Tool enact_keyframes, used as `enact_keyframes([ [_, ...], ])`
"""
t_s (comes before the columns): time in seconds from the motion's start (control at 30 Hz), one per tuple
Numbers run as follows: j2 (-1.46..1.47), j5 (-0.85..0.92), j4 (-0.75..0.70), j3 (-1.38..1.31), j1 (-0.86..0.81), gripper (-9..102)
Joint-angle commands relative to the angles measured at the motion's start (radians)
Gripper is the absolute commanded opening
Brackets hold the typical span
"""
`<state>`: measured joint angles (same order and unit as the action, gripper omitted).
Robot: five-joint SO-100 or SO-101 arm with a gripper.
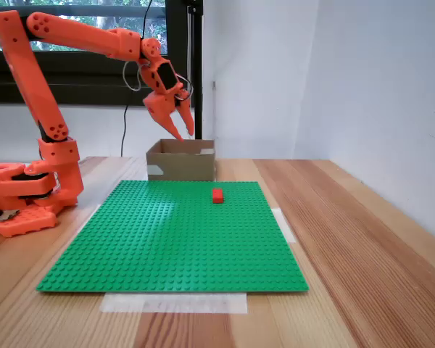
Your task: Pick the yellow lego block and put it in the box.
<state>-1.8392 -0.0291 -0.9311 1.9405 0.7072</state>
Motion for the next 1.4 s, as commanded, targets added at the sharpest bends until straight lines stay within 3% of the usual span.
enact_keyframes([
  [0.0,-0.118,0.015,0.014,0.037,-0.034,11],
  [0.77,-0.810,0.123,0.043,0.566,-0.382,3],
  [0.93,-0.982,0.097,0.101,0.718,-0.508,-1],
  [1.37,-1.252,0.054,0.215,1.057,-0.640,-1],
])
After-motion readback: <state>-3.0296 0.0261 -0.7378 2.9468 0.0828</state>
